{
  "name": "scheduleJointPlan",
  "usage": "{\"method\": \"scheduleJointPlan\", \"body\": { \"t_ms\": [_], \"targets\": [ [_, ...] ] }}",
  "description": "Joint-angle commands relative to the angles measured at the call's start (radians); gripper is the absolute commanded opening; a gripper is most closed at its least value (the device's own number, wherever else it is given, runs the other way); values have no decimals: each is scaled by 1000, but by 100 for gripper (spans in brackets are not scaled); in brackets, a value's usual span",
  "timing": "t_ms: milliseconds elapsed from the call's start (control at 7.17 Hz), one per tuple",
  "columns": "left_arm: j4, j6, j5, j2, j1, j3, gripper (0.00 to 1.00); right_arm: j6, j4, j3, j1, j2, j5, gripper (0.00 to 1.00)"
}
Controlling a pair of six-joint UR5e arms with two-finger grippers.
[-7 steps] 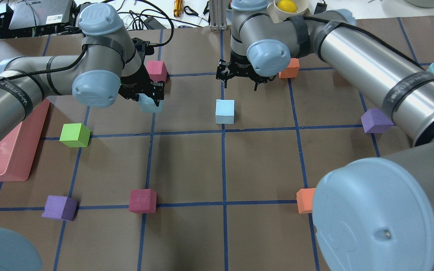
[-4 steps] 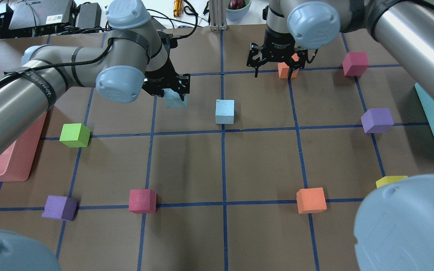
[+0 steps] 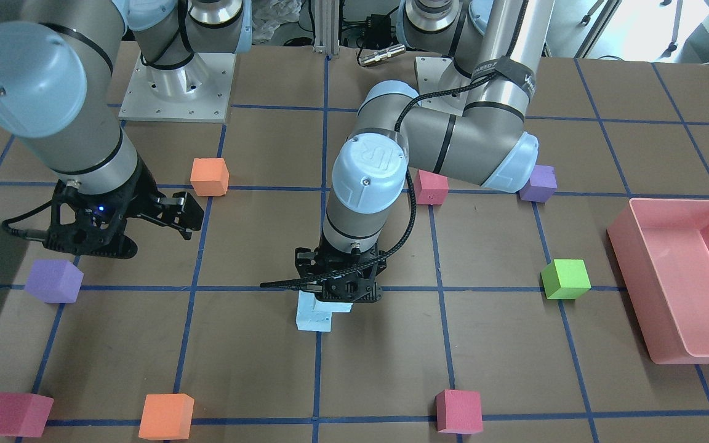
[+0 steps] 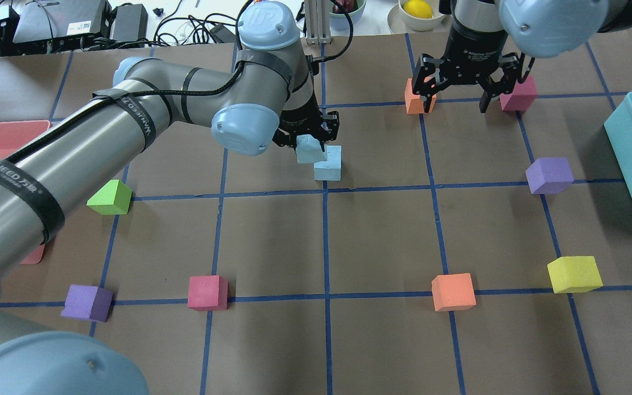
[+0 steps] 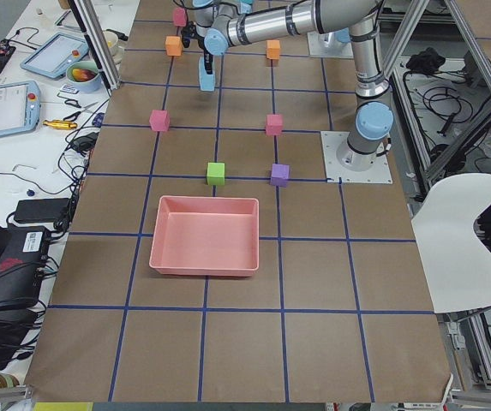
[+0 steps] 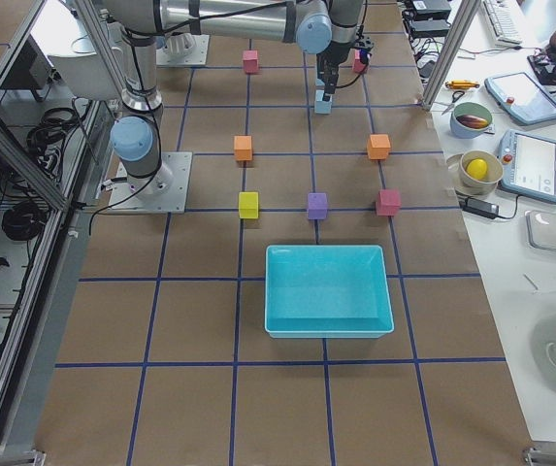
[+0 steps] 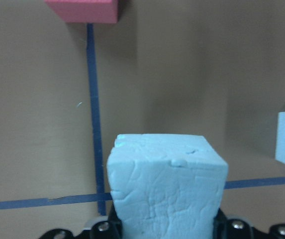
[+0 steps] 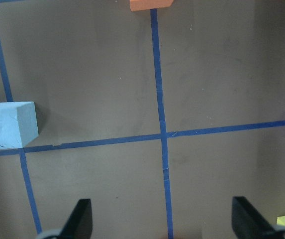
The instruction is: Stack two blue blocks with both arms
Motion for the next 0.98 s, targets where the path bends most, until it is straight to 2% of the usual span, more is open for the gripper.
{"method": "scheduleJointPlan", "body": {
  "t_ms": [0,140,279,419,558,837],
  "targets": [
    [-5,-35,2,-59,-31,70,0,-1,-12,95,-10,-84,-22,100],
    [-7,-39,12,-71,-43,67,0,2,-18,75,-7,-93,-89,100],
    [-8,-39,12,-73,-43,67,0,2,-3,63,-10,-105,-95,100],
    [-8,-36,14,-79,-43,67,0,2,-5,63,-10,-119,-78,100],
    [-8,-36,18,-90,-43,75,0,2,-9,66,-11,-125,10,100],
    [-8,-30,26,-91,-43,76,0,-1,-2,70,-16,-135,33,100]
  ]
}}
